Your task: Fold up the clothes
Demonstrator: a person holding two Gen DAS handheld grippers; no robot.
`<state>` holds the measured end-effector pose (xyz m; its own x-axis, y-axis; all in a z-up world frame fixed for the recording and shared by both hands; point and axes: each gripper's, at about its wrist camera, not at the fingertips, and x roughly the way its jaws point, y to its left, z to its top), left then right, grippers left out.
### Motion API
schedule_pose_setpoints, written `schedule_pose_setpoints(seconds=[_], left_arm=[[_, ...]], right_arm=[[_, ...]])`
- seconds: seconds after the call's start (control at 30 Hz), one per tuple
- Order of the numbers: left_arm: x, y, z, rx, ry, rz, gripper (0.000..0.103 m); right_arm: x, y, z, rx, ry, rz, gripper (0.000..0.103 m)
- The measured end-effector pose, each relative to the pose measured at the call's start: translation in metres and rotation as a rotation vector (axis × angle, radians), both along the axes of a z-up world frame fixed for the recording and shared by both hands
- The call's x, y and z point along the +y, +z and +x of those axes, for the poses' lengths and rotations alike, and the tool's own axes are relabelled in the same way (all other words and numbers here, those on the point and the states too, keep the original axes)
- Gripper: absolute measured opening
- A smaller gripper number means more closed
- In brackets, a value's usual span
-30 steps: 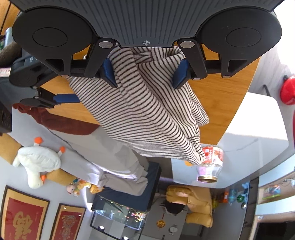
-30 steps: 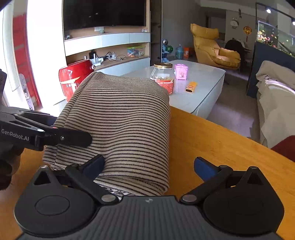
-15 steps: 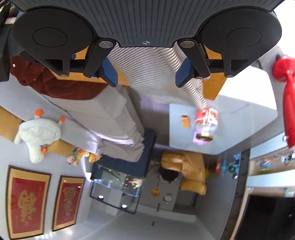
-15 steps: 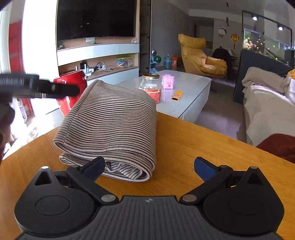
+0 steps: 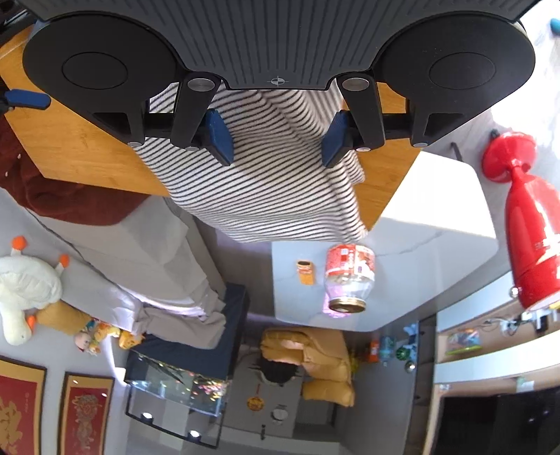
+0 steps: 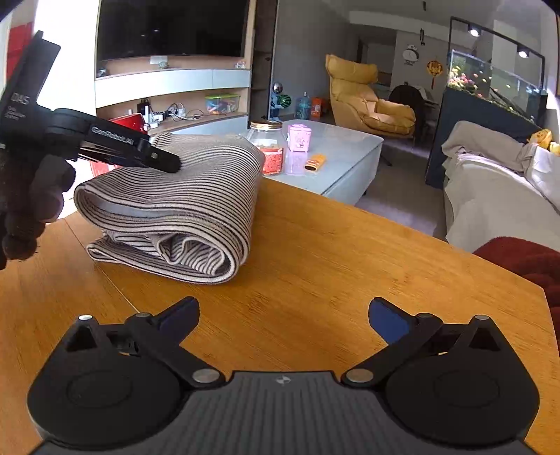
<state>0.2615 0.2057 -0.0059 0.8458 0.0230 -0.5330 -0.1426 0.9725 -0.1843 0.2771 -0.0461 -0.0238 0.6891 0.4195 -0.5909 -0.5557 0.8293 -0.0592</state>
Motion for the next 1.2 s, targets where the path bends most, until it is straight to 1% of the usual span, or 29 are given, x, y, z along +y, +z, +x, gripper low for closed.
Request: schedule_pose_setpoints(seconds=[0.07, 0.13, 0.23, 0.3, 0.4, 0.47, 0.5, 0.57, 0.63, 0.7, 0.77, 1.2], left_arm=[[-0.007, 0.002, -0.028, -0.009, 0.075, -0.024, 0.088], [-0.023, -0.003, -0.059, 0.011, 0.140, -0.012, 0.096], [-0.049, -0.013, -0.092, 0.053, 0.219, 0.043, 0.103], [-0.063, -0.018, -0.102, 0.085, 0.255, 0.087, 0.103], [-0.081, -0.028, -0.112, 0.140, 0.311, 0.152, 0.103], [-0.087, -0.037, -0.108, 0.198, 0.347, 0.189, 0.103], [-0.089, -0.040, -0.107, 0.205, 0.358, 0.199, 0.103], [-0.092, -0.043, -0.106, 0.189, 0.372, 0.193, 0.103], [-0.094, -0.043, -0.103, 0.187, 0.401, 0.163, 0.103], [-0.095, -0.043, -0.103, 0.187, 0.414, 0.150, 0.103], [-0.097, -0.043, -0.103, 0.187, 0.420, 0.143, 0.103], [-0.095, -0.043, -0.099, 0.188, 0.418, 0.137, 0.103]], right_arm=[[-0.004, 0.002, -0.003, 0.023, 0.002, 0.029, 0.103], [-0.010, 0.002, -0.005, 0.070, 0.024, 0.054, 0.103], [-0.010, -0.006, -0.007, 0.148, 0.051, 0.014, 0.103], [-0.012, -0.011, -0.015, 0.101, 0.012, -0.024, 0.103], [-0.020, -0.013, -0.022, 0.077, -0.043, 0.007, 0.103], [-0.022, -0.011, -0.021, 0.066, -0.056, 0.027, 0.103], [-0.020, -0.012, -0.018, 0.060, -0.059, 0.016, 0.103], [-0.016, -0.013, -0.012, 0.048, -0.064, -0.006, 0.103], [-0.013, -0.015, -0.005, 0.042, -0.068, -0.022, 0.103], [-0.017, -0.016, 0.008, 0.094, -0.056, 0.021, 0.103], [-0.018, -0.015, 0.014, 0.091, -0.058, 0.021, 0.103], [-0.017, -0.014, 0.015, 0.090, -0.057, 0.019, 0.103]])
